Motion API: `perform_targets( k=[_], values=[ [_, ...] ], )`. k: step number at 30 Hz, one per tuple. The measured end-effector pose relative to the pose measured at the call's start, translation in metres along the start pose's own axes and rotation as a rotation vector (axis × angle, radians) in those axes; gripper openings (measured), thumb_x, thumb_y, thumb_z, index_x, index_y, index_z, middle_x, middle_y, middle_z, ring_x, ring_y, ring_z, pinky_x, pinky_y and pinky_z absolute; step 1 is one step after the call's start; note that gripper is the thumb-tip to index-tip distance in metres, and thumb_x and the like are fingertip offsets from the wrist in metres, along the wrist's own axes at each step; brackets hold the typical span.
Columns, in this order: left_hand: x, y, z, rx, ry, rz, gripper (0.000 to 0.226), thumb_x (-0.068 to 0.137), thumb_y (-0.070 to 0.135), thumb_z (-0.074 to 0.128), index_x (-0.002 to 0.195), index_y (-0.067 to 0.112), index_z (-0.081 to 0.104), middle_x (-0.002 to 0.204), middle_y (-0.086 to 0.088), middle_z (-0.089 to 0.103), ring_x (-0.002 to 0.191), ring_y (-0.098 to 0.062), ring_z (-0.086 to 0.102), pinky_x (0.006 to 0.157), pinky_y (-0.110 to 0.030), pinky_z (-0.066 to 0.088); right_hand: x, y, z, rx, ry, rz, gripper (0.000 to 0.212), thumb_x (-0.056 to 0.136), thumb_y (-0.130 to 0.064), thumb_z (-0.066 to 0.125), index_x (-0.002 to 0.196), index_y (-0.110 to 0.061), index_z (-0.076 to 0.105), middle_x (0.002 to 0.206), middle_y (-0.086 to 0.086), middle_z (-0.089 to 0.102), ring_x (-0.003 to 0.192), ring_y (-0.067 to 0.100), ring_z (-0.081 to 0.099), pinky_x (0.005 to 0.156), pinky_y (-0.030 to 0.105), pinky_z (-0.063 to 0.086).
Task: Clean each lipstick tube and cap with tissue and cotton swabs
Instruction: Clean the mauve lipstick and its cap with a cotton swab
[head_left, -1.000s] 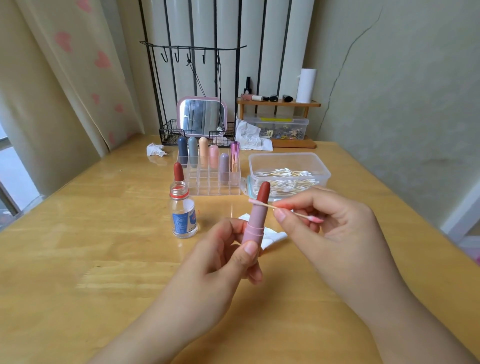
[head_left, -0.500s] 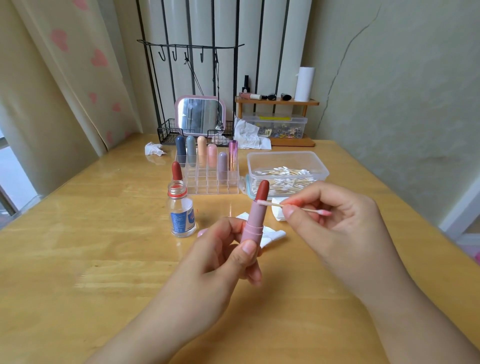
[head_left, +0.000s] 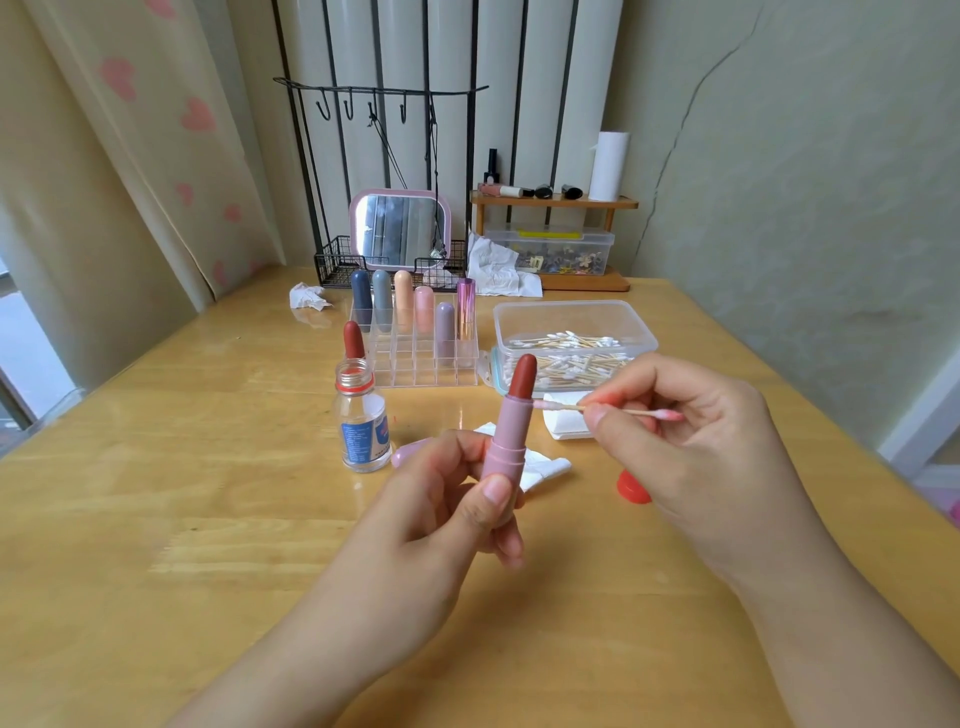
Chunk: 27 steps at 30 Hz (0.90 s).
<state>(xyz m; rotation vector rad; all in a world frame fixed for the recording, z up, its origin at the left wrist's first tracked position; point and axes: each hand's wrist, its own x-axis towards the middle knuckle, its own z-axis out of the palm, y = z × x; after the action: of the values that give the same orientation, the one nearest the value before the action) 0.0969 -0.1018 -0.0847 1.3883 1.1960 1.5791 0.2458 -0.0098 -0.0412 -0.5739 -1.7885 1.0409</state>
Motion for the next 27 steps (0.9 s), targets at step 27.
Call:
perform_targets(
  k=[27],
  values=[
    [-0.0013,-0.0001,0.0003,0.003,-0.057,0.001,0.023,0.088,0.030,0.054,0.093,0.008,0.057,0.079,0.000,0.060,0.064,-0.015,0.060,0.070,-0.022,0.050,-0.0013,-0.0047,0.0061,0.150,-0.048,0.052,0.007,0.071,-0.011,0.064,0.065,-0.007,0.065,0.050,-0.007,0.041,0.046,0.002,0.035,0.043,0.010,0.031]
  ],
)
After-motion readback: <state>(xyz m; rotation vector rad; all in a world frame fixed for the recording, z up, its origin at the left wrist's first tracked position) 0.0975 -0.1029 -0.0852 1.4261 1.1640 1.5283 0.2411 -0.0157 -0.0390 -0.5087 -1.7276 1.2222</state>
